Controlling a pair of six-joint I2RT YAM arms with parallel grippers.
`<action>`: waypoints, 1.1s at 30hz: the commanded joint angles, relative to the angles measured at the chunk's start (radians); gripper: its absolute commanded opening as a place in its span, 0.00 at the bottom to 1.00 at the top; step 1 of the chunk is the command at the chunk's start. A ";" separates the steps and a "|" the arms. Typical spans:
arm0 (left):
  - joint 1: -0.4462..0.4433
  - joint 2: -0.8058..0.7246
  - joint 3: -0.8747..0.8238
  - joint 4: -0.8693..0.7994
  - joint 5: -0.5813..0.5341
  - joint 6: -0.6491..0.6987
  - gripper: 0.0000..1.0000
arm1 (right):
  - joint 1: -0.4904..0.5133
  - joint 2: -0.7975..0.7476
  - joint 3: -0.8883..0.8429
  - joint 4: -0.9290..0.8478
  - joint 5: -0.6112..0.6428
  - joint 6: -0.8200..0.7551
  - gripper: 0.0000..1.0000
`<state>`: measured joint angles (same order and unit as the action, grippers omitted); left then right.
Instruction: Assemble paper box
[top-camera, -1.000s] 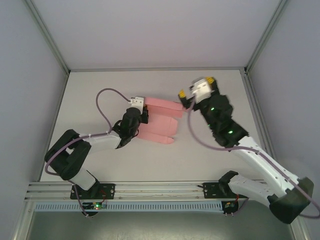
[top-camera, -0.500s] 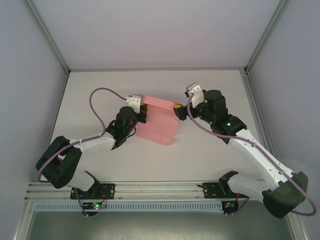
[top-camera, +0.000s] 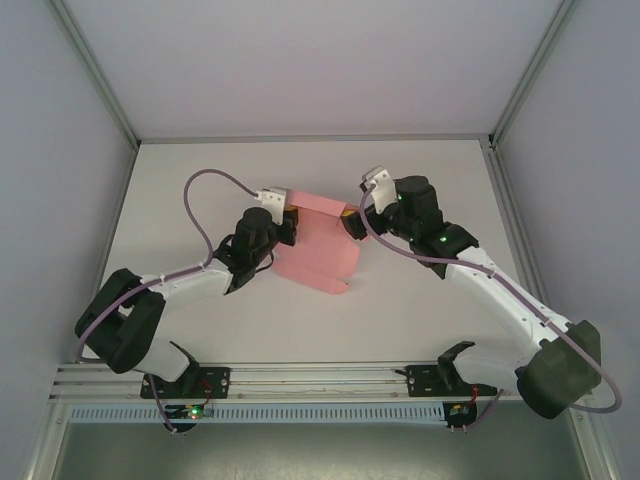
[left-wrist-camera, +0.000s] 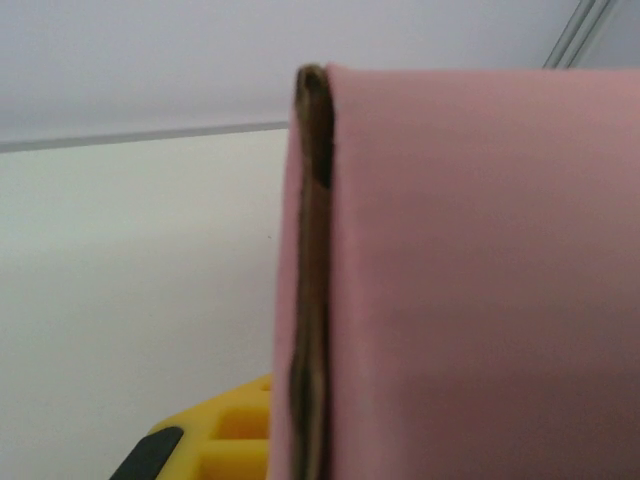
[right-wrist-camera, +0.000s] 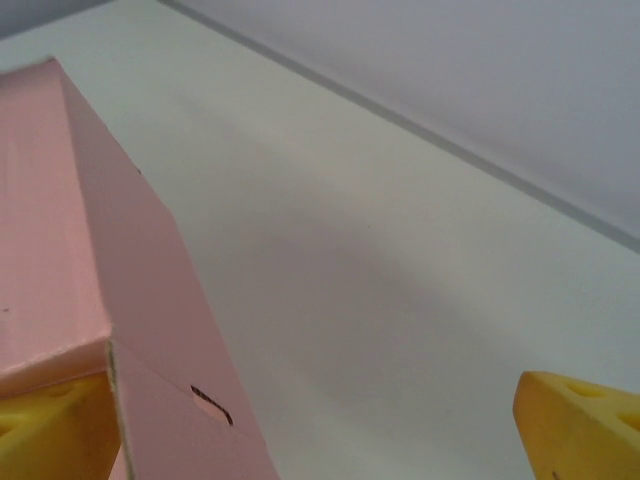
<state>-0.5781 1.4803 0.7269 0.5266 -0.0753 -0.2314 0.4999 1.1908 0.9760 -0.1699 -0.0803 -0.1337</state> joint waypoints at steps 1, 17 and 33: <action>0.002 0.021 0.087 -0.127 0.044 -0.023 0.00 | 0.014 0.002 -0.008 0.106 0.000 -0.042 0.98; 0.001 0.019 0.168 -0.354 0.196 -0.054 0.00 | 0.094 -0.022 -0.053 0.174 0.157 -0.277 0.98; 0.151 0.000 0.144 -0.270 -0.066 -0.298 0.00 | -0.083 -0.333 -0.249 0.125 0.212 0.205 0.98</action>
<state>-0.4477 1.4990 0.8711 0.1898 -0.0563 -0.4343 0.4717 0.8932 0.7795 -0.0574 0.1528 -0.1711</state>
